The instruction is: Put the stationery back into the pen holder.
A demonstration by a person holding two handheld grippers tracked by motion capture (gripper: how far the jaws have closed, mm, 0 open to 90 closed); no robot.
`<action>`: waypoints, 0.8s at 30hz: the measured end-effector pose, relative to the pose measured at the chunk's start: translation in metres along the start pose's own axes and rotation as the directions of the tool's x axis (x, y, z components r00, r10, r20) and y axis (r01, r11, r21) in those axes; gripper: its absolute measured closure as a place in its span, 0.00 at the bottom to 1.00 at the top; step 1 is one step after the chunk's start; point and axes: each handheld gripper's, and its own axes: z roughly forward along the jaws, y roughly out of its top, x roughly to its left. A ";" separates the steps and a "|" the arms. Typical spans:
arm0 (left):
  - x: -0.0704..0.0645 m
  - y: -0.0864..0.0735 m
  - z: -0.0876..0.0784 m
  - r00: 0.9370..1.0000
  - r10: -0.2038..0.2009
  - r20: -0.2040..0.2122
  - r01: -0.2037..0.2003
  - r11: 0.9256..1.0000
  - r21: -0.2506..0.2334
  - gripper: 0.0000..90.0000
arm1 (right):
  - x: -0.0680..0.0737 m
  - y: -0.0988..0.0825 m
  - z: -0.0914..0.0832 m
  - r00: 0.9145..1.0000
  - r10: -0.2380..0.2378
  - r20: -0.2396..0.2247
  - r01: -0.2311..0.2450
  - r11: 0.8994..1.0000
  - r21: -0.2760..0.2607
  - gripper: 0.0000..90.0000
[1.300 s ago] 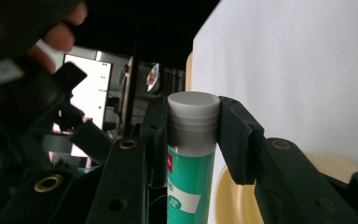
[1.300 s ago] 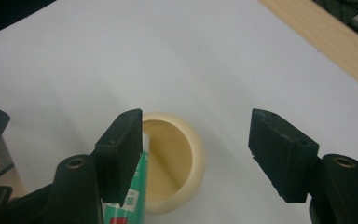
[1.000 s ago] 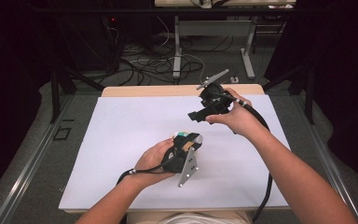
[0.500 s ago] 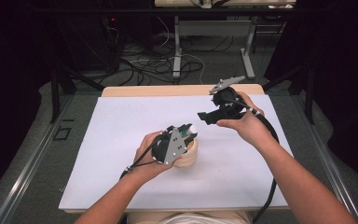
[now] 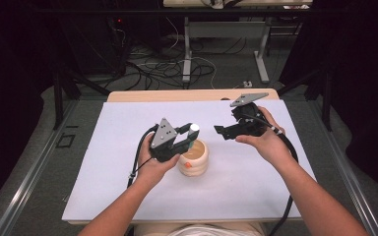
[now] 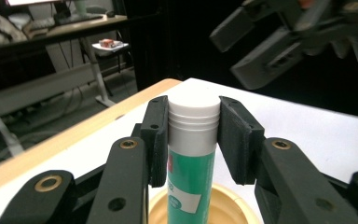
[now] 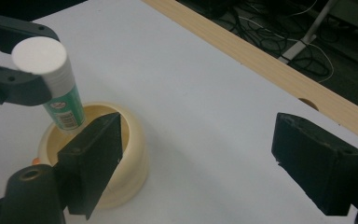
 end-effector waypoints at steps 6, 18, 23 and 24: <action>0.006 -0.016 0.005 0.998 -0.069 -0.004 0.069 0.997 0.027 0.72 | 0.003 -0.011 -0.004 1.000 0.013 -0.009 -0.014 1.000 -0.019 0.16; 0.003 -0.036 0.016 0.996 -0.094 0.009 0.092 0.989 0.117 0.66 | 0.001 -0.023 -0.010 0.999 0.050 -0.019 -0.051 0.997 -0.061 0.16; 0.002 -0.031 0.007 0.996 -0.089 -0.014 0.090 0.991 0.103 0.48 | 0.002 -0.030 -0.012 0.998 0.060 -0.021 -0.061 0.996 -0.069 0.16; 0.003 -0.030 0.004 0.996 -0.085 -0.024 0.087 0.992 0.091 0.44 | 0.002 -0.031 -0.012 0.999 0.051 -0.019 -0.052 0.996 -0.077 0.16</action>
